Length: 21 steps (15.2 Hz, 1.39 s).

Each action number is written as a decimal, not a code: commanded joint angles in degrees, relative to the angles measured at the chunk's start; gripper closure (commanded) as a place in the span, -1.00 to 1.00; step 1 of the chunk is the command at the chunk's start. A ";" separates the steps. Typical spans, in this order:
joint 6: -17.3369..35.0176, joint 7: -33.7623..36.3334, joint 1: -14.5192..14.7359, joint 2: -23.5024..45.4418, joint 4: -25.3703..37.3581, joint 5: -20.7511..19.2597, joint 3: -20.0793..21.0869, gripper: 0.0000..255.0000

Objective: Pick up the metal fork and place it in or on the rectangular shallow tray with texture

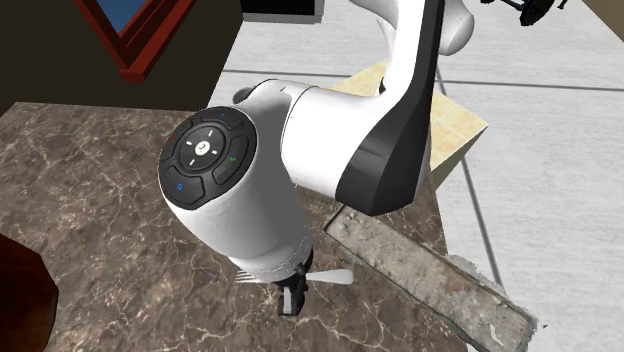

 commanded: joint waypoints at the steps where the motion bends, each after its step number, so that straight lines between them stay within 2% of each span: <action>1: -1.46 0.08 0.02 -0.36 1.12 0.11 0.08 1.00; 11: -7.58 0.33 0.04 -2.02 5.68 0.59 0.42 1.00; 16: -2.86 4.10 1.65 -8.79 -5.11 2.49 2.46 1.00; 21: 0.82 8.22 3.86 -14.14 -13.32 4.33 4.72 1.00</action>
